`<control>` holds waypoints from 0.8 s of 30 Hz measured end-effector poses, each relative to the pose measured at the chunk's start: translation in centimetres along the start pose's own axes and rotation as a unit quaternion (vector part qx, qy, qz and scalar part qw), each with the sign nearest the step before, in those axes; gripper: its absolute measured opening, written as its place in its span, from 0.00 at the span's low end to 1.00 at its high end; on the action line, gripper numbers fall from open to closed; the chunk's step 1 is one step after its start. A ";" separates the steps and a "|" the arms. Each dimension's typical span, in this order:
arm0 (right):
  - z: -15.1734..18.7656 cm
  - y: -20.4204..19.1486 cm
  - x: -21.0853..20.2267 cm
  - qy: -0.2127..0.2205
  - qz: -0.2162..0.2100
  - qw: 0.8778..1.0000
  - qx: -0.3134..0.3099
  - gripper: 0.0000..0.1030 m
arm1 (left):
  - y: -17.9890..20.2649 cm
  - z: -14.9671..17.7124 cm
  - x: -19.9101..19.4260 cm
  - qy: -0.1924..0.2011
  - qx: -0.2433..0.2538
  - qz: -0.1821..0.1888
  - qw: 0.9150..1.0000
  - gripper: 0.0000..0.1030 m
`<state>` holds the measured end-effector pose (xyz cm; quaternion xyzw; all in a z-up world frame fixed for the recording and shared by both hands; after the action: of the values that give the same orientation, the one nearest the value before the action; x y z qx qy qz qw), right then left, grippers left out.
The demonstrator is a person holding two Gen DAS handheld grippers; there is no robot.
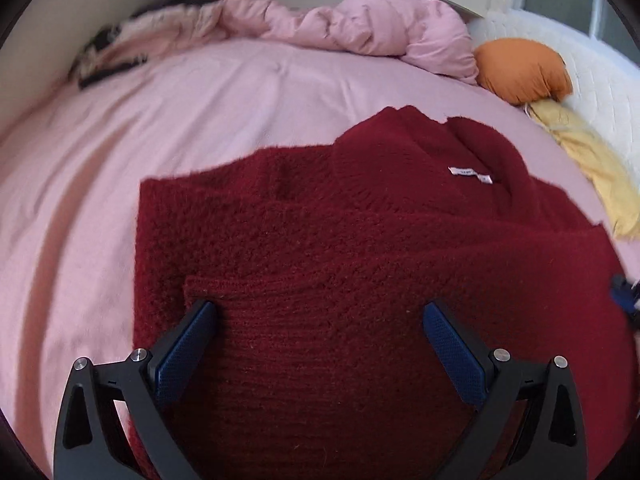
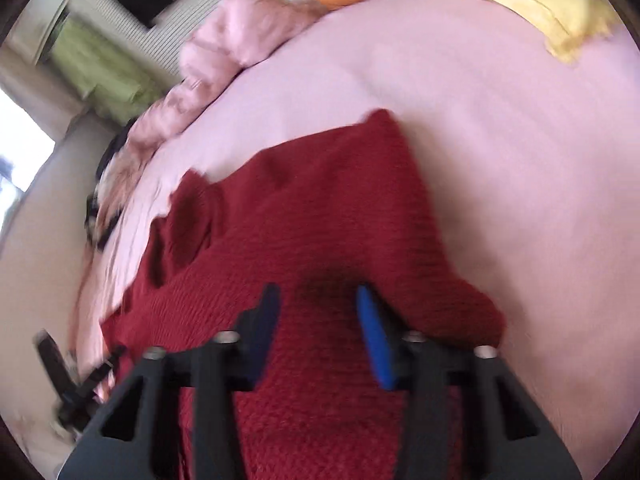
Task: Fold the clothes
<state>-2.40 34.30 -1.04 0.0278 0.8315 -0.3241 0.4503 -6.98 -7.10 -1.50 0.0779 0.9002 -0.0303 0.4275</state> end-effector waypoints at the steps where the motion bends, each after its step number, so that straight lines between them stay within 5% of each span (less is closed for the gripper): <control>1: 0.0 -0.5 -0.4 0.003 -0.002 1.000 0.000 0.30 | 0.5 -0.1 -0.5 0.004 0.018 -0.017 1.000 1.00; 6: -0.7 -3.7 -3.8 0.078 -0.029 0.996 -0.038 0.34 | -0.4 -0.2 -4.1 0.048 -0.003 -0.022 0.999 1.00; 8: -0.6 -3.0 -2.9 0.061 0.031 0.996 -0.052 0.34 | -2.4 1.3 -1.8 0.004 -0.014 -0.061 0.998 1.00; 9: -0.3 -1.8 -1.8 0.038 0.058 0.997 -0.038 0.34 | -3.6 2.2 -0.2 -0.021 -0.040 -0.037 0.998 1.00; 12: -0.2 0.2 0.1 0.012 0.052 0.999 0.001 0.30 | -5.0 1.7 -0.1 -0.032 -0.075 0.001 0.997 1.00; 15: -0.1 -1.3 -0.3 0.018 0.057 0.998 -0.036 0.32 | -4.7 1.8 -2.6 -0.041 -0.039 0.002 0.998 1.00; 17: 0.0 -2.1 -1.5 0.009 0.020 0.999 -0.036 0.34 | -5.4 2.7 -6.3 -0.035 -0.026 0.018 0.999 1.00; 19: 0.7 -2.8 -3.4 -0.020 -0.025 0.999 -0.043 0.45 | -6.4 4.4 -10.2 -0.044 -0.012 0.035 0.998 1.00; 21: 1.9 -2.6 -6.0 -0.055 -0.054 0.995 -0.064 0.73 | -7.9 6.8 -13.9 -0.078 -0.014 0.073 0.994 1.00; 24: 4.9 -0.5 -10.9 -0.127 -0.073 0.984 -0.103 0.78 | -9.4 11.8 -17.4 -0.155 -0.050 0.121 0.979 1.00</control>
<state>7.43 33.81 5.68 -0.1212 0.7962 -0.2694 0.5280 11.25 -19.78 4.39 0.1592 0.8071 0.0545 0.5659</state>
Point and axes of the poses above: each gripper's, at about its wrist camera, not at the fingertips, and x roughly the way its jaws point, y to its right, z to its underside, the point moved 5 cm from there along x, roughly the way its jaws point, and after that the axes turned 4 degrees about z, right-handed, at the moved point
